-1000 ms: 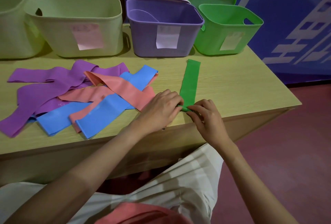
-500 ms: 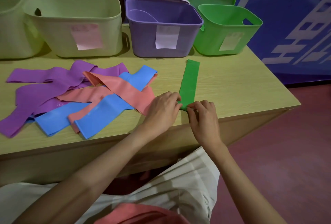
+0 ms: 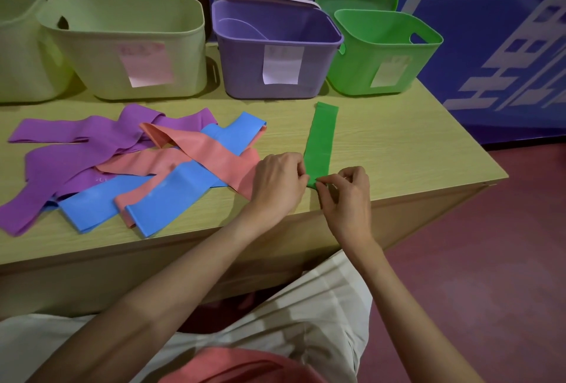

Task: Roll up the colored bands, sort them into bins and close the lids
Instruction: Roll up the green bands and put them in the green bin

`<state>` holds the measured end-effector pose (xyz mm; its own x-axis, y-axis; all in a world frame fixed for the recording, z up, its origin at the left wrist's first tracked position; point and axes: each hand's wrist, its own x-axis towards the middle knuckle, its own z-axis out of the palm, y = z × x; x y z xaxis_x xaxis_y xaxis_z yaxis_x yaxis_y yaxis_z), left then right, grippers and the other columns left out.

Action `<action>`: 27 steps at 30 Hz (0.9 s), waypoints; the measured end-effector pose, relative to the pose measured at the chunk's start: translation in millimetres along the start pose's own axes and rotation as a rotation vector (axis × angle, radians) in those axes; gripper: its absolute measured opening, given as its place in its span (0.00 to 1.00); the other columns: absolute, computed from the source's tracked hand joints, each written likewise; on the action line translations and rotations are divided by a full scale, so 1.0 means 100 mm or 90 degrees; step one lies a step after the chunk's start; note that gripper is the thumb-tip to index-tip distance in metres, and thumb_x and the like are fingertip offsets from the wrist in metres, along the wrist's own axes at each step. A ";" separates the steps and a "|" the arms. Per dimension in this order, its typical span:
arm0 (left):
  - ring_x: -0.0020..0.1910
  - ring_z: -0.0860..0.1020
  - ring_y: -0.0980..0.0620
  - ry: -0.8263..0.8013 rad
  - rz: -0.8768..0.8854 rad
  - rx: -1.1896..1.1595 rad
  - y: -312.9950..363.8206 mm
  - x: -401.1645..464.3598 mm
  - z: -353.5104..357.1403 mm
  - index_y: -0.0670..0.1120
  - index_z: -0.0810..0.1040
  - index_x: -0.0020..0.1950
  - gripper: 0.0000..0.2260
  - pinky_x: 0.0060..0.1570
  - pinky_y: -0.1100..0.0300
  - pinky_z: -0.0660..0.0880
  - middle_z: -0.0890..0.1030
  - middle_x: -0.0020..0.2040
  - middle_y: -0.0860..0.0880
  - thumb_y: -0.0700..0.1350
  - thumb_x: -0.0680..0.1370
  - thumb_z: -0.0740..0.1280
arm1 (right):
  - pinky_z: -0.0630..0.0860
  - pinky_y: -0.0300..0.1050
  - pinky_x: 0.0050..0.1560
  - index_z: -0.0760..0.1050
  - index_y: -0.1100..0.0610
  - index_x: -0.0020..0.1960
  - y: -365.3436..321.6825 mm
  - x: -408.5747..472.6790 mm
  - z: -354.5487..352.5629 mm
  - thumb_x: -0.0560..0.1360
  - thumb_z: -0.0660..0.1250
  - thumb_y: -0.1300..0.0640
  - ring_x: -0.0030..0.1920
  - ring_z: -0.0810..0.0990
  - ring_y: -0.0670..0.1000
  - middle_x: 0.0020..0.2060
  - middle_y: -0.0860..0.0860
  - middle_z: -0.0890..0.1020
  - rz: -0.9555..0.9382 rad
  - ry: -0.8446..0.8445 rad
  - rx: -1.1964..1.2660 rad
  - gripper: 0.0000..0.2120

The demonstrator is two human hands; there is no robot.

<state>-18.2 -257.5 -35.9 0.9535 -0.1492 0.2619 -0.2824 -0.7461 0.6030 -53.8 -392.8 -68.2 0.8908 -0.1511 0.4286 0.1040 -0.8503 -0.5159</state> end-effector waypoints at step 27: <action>0.52 0.74 0.50 -0.119 0.175 0.021 -0.22 0.10 -0.12 0.44 0.83 0.52 0.08 0.55 0.54 0.71 0.81 0.49 0.49 0.46 0.76 0.69 | 0.73 0.47 0.41 0.81 0.62 0.51 0.20 0.21 -0.13 0.77 0.66 0.60 0.46 0.74 0.52 0.42 0.53 0.76 -0.184 -0.128 0.050 0.07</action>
<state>-3.6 -234.9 -37.8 0.8454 -0.4626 0.2669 -0.5316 -0.6808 0.5039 -38.7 -419.9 -59.6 0.8881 0.1982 0.4147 0.3906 -0.8010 -0.4537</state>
